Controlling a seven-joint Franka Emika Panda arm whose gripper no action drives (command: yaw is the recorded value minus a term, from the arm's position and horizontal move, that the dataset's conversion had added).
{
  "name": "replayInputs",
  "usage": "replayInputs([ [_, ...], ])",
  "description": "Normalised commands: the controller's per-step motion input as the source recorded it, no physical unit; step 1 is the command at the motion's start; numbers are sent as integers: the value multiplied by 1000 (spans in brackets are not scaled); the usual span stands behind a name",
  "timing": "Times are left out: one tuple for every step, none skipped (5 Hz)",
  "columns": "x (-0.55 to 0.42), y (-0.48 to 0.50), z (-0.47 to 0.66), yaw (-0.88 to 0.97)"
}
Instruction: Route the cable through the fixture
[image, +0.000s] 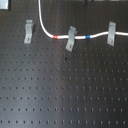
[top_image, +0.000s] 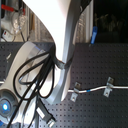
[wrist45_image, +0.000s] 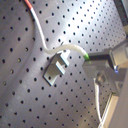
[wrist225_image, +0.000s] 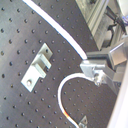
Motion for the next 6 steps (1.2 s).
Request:
replayInputs([
  [-4, -69, 27, 0],
  [174, -61, 197, -83],
  [20, 370, 518, -277],
  [-78, 419, 604, -131],
  [-228, 205, 524, -9],
  [-259, 114, 495, 0],
])
